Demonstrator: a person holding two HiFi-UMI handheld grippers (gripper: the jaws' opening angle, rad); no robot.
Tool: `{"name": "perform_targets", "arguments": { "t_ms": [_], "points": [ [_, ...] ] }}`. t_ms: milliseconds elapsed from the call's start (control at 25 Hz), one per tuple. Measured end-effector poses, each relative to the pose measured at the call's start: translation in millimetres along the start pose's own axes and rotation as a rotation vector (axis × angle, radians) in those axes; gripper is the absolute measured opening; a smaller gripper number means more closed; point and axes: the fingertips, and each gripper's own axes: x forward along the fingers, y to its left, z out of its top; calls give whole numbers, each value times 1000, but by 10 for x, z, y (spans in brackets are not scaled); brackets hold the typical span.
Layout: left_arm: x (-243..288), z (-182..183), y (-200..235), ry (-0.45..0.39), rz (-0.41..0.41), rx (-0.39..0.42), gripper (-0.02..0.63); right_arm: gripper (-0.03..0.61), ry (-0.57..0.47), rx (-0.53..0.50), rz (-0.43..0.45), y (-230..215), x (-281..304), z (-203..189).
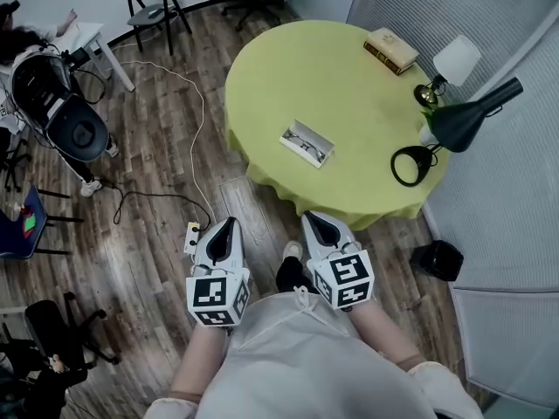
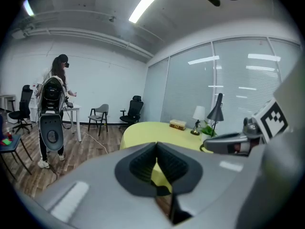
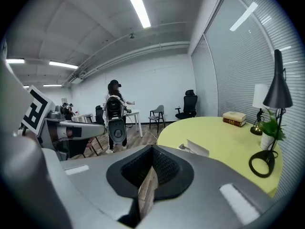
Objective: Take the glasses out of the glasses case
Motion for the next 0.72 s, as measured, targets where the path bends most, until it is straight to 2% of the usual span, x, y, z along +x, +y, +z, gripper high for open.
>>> {"name": "perform_targets", "arguments": {
  "t_ms": [240, 480, 720],
  "points": [
    [1130, 307, -126, 12, -18, 35, 6, 0, -16, -10, -17, -903, 642, 366],
    [1900, 328, -227, 63, -76, 73, 6, 0, -19, 39, -80, -1518, 942, 447],
    [2561, 275, -588, 122, -243, 123, 6, 0, 24, 130, -173, -2091, 1042, 300]
  ]
}}
